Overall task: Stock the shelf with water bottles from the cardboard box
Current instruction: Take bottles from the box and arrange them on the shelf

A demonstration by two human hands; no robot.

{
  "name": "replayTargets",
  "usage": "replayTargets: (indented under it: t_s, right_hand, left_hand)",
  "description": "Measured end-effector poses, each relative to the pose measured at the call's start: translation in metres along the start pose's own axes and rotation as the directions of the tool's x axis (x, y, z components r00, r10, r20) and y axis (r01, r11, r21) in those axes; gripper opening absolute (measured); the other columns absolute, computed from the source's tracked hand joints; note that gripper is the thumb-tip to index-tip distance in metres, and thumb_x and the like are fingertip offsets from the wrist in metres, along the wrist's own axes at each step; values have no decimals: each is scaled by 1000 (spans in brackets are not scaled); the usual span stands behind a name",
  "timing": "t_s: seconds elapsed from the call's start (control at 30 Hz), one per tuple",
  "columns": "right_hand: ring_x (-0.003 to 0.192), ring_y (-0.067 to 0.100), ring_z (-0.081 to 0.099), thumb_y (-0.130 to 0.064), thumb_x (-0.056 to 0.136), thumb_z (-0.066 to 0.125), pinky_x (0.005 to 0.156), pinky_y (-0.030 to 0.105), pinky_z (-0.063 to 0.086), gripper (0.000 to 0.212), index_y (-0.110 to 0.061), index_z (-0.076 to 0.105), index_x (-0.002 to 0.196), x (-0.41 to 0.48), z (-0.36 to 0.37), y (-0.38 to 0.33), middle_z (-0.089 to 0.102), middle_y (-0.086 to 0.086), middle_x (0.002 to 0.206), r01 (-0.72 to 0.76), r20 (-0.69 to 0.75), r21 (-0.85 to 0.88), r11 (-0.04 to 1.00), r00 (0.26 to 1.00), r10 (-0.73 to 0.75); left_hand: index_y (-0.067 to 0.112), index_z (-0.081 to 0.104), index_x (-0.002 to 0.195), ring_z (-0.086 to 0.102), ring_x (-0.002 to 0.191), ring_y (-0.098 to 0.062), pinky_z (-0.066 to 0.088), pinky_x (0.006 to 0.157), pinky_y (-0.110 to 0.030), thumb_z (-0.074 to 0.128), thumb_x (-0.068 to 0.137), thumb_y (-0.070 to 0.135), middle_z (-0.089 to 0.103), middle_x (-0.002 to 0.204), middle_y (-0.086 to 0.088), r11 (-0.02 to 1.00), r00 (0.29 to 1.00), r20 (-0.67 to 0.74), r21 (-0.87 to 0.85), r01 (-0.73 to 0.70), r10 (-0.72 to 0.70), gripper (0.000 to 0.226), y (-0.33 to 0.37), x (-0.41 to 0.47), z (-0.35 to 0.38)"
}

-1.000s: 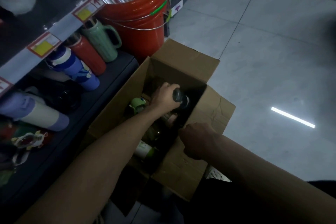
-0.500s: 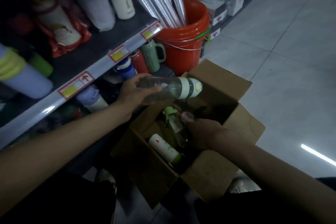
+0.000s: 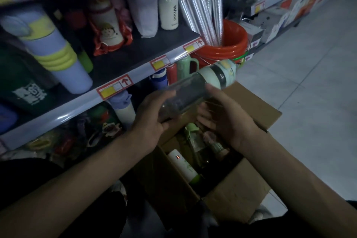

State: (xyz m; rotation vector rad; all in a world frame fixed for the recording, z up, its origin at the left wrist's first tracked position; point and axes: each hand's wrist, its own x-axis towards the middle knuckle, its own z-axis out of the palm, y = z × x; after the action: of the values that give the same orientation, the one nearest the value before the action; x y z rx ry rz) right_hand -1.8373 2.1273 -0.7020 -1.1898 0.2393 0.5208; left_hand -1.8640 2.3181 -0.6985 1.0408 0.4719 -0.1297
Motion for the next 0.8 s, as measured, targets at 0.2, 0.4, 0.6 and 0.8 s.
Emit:
replayTargets:
  t_s: [0.2, 0.4, 0.6, 0.8]
  right_hand:
    - [110, 23, 71, -56, 72, 85, 100, 41, 55, 69, -20, 64, 127, 5, 0, 0, 75, 7, 119, -25, -115, 184, 983, 992, 47]
    - [114, 32, 70, -43, 75, 85, 107, 47, 51, 57, -15, 68, 121, 5, -2, -4, 77, 9, 115, 34, -138, 110, 993, 990, -18]
    - [119, 34, 67, -30, 83, 76, 107, 48, 51, 51, -10, 65, 129, -1, 4, -9, 72, 13, 126, 109, 3, 66, 992, 994, -110]
    - [109, 35, 59, -14, 83, 65, 97, 48, 48, 56, 1, 54, 136, -2, 9, -19, 61, 19, 121, 128, 208, 156, 979, 965, -159]
  left_hand:
    - [28, 61, 126, 71, 105, -25, 61, 78, -41, 87, 67, 17, 64, 127, -1, 978, 984, 164, 182, -97, 67, 66, -10, -1, -4]
    - [29, 66, 126, 70, 113, -30, 59, 91, -52, 87, 69, 30, 69, 127, -6, 956, 954, 298, 288, -51, -39, 61, -15, -1, -3]
    - [19, 68, 132, 69, 107, -36, 56, 88, -48, 60, 90, 52, 68, 130, -15, 956, 885, 364, 140, 256, -290, 54, -4, -2, -6]
    - [10, 66, 131, 73, 97, -25, 61, 72, -37, 72, 86, 38, 71, 122, -15, 974, 902, 372, 129, 184, -220, 54, 2, -6, -9]
